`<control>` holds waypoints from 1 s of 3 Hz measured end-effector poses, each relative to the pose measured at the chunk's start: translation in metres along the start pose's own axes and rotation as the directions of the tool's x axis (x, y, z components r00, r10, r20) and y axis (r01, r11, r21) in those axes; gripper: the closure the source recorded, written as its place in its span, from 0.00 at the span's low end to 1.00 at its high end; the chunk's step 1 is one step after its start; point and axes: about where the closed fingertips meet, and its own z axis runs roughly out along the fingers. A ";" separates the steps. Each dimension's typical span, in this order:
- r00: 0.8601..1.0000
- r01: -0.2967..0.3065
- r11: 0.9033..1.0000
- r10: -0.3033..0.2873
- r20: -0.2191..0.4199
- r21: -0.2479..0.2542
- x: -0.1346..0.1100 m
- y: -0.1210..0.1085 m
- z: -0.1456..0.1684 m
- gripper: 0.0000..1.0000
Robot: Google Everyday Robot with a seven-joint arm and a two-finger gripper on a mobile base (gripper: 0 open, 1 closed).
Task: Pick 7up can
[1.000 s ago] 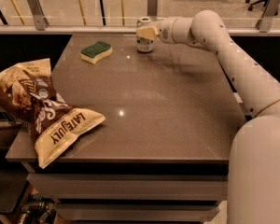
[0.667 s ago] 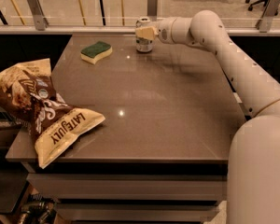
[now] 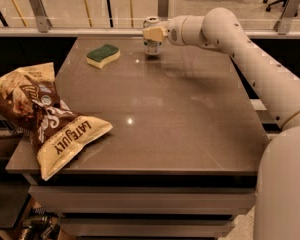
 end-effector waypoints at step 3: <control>0.993 0.118 0.992 -0.118 0.014 0.039 -0.052 0.023 -0.076 1.00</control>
Offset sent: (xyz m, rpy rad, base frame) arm -0.0736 -0.0295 0.0783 -0.1009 -0.0988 -0.0409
